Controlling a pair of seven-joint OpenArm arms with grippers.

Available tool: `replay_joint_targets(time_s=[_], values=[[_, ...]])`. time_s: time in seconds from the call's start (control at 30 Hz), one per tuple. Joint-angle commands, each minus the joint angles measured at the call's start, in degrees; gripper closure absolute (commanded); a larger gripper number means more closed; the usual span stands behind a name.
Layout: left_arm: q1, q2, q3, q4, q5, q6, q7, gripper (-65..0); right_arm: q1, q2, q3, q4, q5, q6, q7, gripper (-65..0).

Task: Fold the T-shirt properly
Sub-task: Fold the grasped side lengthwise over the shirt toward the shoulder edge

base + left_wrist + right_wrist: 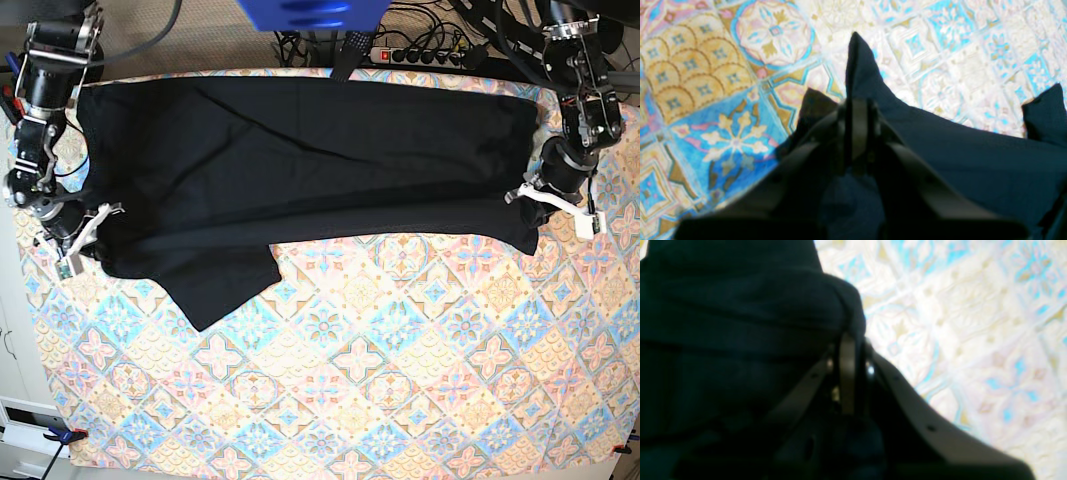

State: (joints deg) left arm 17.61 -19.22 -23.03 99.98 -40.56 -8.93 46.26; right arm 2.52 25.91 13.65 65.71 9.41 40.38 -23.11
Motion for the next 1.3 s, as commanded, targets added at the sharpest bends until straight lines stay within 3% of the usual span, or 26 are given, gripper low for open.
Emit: replay_joint_targets(time_s=[0.0,0.4,0.87,1.1,1.27], values=[[0.1,-1.0,-0.6,1.6,-0.3,-0.2,-1.6,0.0,-0.2,1.6,1.5,2.2,0.6,-0.4,0.4,-0.5],[3.7,-4.0,-0.8,-0.1,-0.3,-0.2,-1.6,0.0,-10.7,1.6,6.8,10.8,0.6,-0.4,-0.8,-0.5],[-1.0,-4.8,-0.6,-17.2,0.0,-0.3,-1.5,0.0,-19.4,1.3,6.8,15.1,0.6,-0.4,-0.5,-0.3],[-1.6,-4.9,5.9,-18.7,0.0,-0.3,-1.9,0.0,-20.5,1.3,6.4,15.1,0.6,-0.4,-0.8,-0.8],[-1.6,-4.6,6.2,-18.7,-0.1,-0.3,-1.6,0.0,-21.6,1.3,6.7,15.1,0.6,-0.4,-0.9,-9.1]])
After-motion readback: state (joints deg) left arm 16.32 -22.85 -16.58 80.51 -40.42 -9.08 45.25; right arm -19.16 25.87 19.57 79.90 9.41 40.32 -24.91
